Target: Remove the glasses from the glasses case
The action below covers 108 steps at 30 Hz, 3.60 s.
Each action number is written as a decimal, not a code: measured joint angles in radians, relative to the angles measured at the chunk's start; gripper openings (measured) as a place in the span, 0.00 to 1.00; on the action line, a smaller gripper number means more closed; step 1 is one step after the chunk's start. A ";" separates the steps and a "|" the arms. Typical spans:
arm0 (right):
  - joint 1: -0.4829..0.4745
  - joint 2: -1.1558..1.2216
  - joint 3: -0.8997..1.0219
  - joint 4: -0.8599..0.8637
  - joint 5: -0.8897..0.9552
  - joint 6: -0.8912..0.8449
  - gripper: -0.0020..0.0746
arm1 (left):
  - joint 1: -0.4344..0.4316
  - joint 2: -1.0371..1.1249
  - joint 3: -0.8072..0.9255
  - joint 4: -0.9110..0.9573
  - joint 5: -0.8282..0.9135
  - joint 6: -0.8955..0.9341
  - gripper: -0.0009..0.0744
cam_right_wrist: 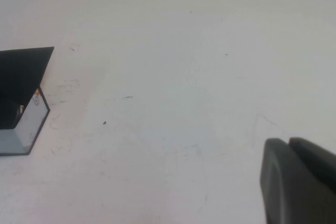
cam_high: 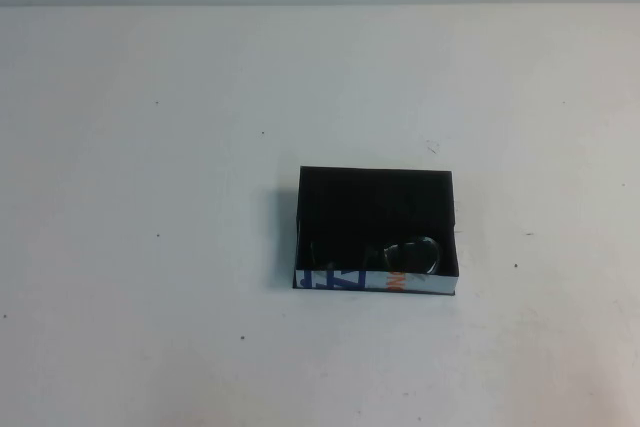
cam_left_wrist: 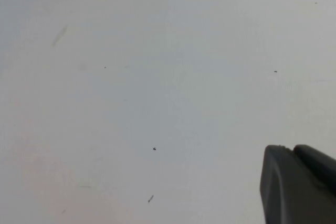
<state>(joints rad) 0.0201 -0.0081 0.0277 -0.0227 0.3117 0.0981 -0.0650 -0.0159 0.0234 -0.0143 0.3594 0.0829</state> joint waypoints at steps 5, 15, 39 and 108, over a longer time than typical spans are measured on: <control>0.000 0.000 0.000 0.002 0.000 0.000 0.00 | 0.000 0.000 0.000 0.000 0.000 0.000 0.01; 0.000 0.000 0.000 0.003 0.000 0.000 0.00 | 0.000 0.000 0.000 0.000 0.000 0.000 0.01; 0.000 0.000 0.000 0.014 -0.016 0.000 0.00 | 0.000 0.000 0.000 0.000 0.000 0.000 0.01; 0.582 1.989 -1.809 0.023 0.920 -1.056 0.08 | 0.000 0.000 0.000 0.000 0.000 0.000 0.01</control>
<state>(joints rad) 0.6020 1.9808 -1.7808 0.0000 1.2318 -0.9583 -0.0650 -0.0159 0.0234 -0.0143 0.3594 0.0829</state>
